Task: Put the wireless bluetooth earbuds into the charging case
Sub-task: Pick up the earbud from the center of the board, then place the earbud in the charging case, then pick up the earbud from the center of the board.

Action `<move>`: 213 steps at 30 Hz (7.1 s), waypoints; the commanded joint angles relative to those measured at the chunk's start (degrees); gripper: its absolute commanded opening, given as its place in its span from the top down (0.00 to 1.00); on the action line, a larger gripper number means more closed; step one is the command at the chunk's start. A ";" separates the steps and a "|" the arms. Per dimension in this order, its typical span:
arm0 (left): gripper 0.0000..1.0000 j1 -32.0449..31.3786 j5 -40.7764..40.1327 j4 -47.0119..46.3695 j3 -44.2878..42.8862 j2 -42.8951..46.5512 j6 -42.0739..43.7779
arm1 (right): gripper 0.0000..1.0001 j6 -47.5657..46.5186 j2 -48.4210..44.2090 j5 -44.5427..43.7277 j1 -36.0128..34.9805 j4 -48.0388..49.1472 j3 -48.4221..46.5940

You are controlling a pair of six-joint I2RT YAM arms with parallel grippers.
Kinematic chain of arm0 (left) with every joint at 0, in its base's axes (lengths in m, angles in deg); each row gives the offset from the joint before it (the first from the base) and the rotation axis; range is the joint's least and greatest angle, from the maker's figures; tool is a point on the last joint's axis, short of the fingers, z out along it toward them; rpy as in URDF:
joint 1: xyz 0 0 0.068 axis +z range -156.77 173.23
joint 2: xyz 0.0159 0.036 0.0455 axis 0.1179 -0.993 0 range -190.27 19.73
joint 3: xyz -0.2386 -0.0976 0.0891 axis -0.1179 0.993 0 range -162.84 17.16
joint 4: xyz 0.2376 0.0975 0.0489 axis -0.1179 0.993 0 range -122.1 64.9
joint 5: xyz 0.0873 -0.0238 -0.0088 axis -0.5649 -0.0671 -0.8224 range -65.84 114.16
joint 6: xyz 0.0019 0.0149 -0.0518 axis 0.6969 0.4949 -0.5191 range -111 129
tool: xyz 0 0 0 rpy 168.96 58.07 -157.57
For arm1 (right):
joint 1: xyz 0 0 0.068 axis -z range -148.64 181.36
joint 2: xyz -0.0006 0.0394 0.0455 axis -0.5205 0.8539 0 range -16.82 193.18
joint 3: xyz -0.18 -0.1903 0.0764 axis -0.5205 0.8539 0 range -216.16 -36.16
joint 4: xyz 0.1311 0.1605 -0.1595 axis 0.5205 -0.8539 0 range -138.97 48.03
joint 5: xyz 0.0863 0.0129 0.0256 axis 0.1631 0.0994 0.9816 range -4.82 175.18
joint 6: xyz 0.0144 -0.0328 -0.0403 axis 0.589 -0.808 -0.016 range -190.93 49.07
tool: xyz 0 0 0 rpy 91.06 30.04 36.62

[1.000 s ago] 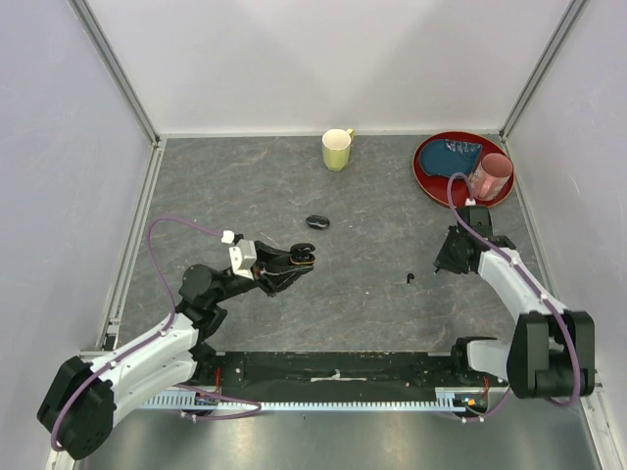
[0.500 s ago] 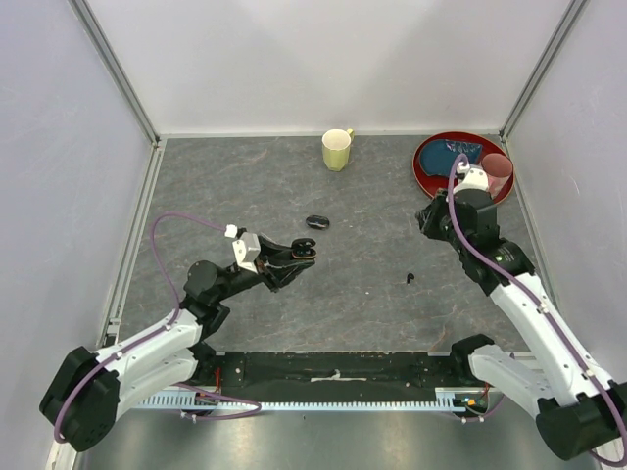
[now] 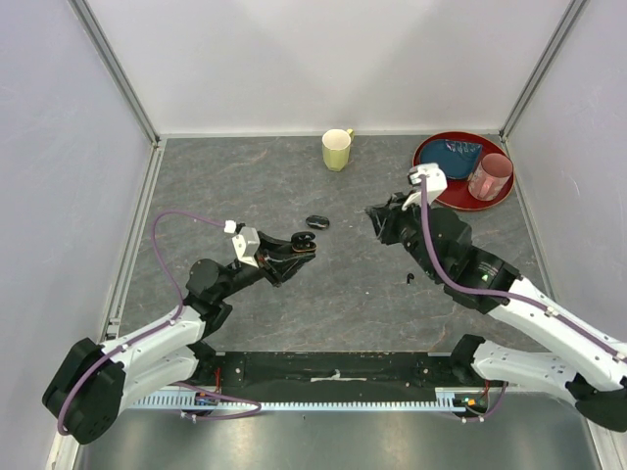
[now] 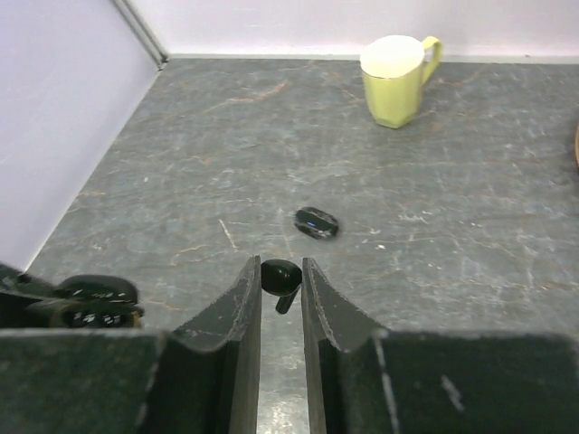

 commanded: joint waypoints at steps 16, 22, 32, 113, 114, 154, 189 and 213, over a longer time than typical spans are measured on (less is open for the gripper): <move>0.98 -0.79 -0.47 -6.90 -2.35 0.10 -1.48 | 1.00 -2.09 7.80 -7.81 -18.76 20.72 -1.88; 0.98 -1.06 -0.03 -8.22 -2.26 0.28 -1.48 | 1.00 -3.14 9.65 -2.98 -20.08 22.14 -2.23; 0.98 -1.23 -0.29 -8.66 -2.53 0.72 -1.75 | 1.00 -5.42 10.36 -2.71 -21.75 24.42 0.14; 0.98 -1.32 -0.47 -8.31 -0.42 6.43 -1.39 | 1.00 -22.48 11.76 -16.42 -29.23 30.31 3.74; 0.98 -1.32 -0.39 -8.31 -0.16 6.69 -1.31 | 1.00 -22.56 11.50 -16.51 -29.23 30.40 3.83; 0.98 -1.32 -4.43 -8.58 -0.24 6.52 -1.48 | 0.45 -15.01 13.35 -10.79 -29.23 16.95 -2.76; 0.98 -1.32 -4.51 -1.37 0.63 12.58 0.63 | 0.13 22.78 6.75 15.29 28.25 -26.55 5.58; 0.98 -1.32 -5.04 -0.31 1.16 13.20 -0.16 | 0.33 23.23 22.21 18.03 30.45 -22.42 11.21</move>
